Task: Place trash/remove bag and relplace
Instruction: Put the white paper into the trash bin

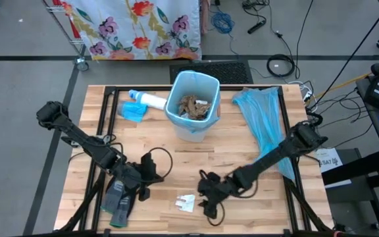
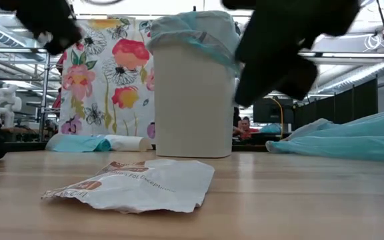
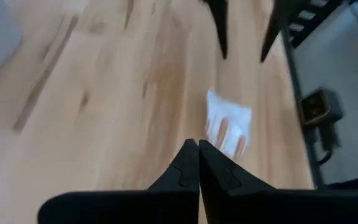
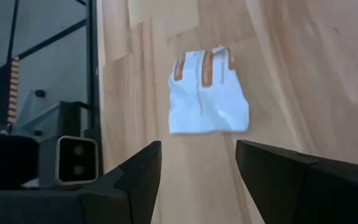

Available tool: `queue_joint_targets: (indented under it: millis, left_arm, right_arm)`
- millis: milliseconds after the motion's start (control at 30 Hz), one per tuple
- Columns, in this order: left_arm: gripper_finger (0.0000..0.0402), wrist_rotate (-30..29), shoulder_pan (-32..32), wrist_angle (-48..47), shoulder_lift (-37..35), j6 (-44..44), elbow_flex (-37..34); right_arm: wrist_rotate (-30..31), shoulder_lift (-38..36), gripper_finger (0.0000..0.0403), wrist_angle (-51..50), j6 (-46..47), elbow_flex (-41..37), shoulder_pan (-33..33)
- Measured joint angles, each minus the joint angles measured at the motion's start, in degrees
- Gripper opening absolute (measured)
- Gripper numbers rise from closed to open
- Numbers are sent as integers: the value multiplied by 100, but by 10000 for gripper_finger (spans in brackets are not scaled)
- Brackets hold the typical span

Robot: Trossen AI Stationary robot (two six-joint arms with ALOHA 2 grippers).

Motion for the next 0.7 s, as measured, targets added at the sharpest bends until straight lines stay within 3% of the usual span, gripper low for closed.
queue_joint_targets:
  millis: [200, 367, 700]
  left_arm:
    - [0, 51, -266, 139, -276, -381, -590]
    - [0, 67, -458, 127, -399, -517, -800]
    - [0, 148, -698, 116, -395, -517, -930]
  right_arm:
    - [-250, 650, 199, -71, -1101, 893, -218]
    - [-86, 1305, 199, -1079, -1922, 1969, -309]
    - [-118, 2417, 199, -2437, -2085, 3359, -622]
